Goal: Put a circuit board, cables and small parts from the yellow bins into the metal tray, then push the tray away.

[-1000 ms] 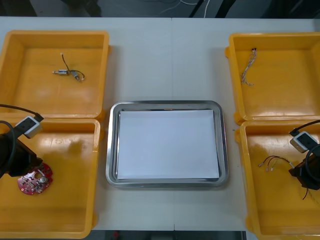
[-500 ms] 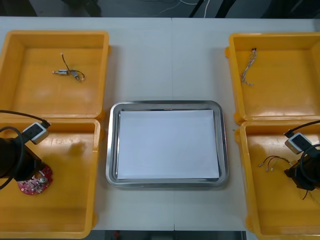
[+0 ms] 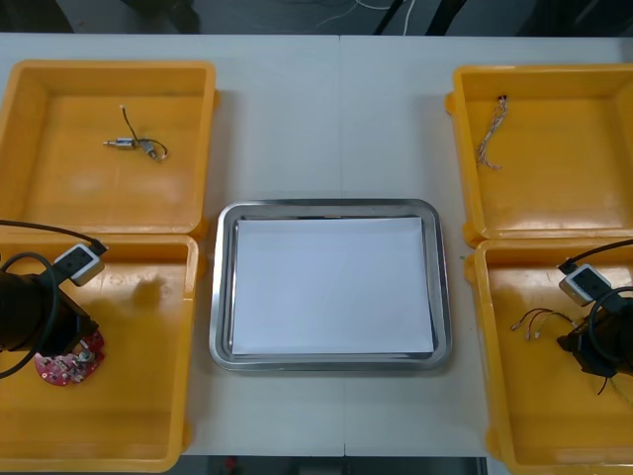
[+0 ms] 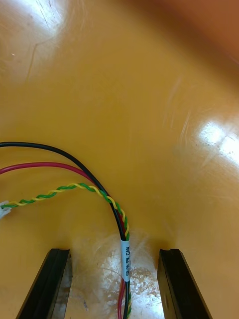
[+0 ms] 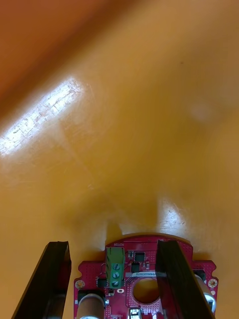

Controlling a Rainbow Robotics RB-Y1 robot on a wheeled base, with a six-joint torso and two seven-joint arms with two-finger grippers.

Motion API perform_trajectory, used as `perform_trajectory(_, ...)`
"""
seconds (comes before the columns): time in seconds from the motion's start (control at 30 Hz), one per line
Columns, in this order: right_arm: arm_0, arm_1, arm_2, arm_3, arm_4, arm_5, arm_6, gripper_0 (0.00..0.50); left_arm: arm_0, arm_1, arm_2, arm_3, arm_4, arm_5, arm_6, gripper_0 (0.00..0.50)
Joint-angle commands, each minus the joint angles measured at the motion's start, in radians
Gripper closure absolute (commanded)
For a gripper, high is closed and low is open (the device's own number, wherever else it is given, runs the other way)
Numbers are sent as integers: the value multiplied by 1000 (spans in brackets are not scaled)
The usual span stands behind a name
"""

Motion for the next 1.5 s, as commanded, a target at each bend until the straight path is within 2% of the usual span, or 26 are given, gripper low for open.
perform_trajectory(0.03, -6, 10, 17, 2, 9, -8, -10, 0, -25, -9, -21, 14, -12, -19, -59, 0)
perform_trajectory(0.2, -6, 10, 25, 2, 9, -9, -14, 0, -25, -9, -24, 25, -10, -27, -72, 0)
perform_trajectory(0.23, -6, 10, 29, 2, 9, -9, -16, 27, -23, -9, -27, 29, -10, -33, -74, 0)
perform_trajectory(0.3, -6, 12, 33, 2, 10, -9, -19, 174, -25, -7, -33, 35, -10, -45, -77, 0)
perform_trajectory(0.33, -6, 10, 34, 2, 10, -9, -21, 309, -23, -9, -34, 42, -13, -50, -79, 0)
perform_trajectory(0.37, -5, 10, 37, 0, 10, -9, -21, 359, -23, -7, -36, 45, -12, -56, -82, 0)
perform_trajectory(0.4, -6, 10, 40, 2, 10, -9, -21, 391, -25, -9, -36, 48, -10, -56, -85, 0)
perform_trajectory(0.5, -6, 12, 42, 2, 10, -9, -21, 425, -23, -9, -36, 48, -10, -56, -88, 0)
perform_trajectory(0.6, -6, 10, 40, 2, 12, -14, -24, 479, -22, -9, -36, 51, -10, -56, -91, 0)
perform_trajectory(0.7, -6, 10, 34, -1, 7, -25, -25, 499, -18, -9, -36, 51, -9, -56, -94, 0)
perform_trajectory(0.97, -6, 1, -20, -84, 3, 20, -25, 500, -14, -7, -33, 46, 2, -59, -95, 0)
perform_trajectory(1.27, -8, -37, -133, -268, -28, 232, -34, 500, 8, -9, -1, 32, 29, -56, -100, 0)
perform_trajectory(1.5, -28, -90, -205, -351, -62, 373, -50, 500, 23, -9, 24, 23, 45, -44, -109, 0)
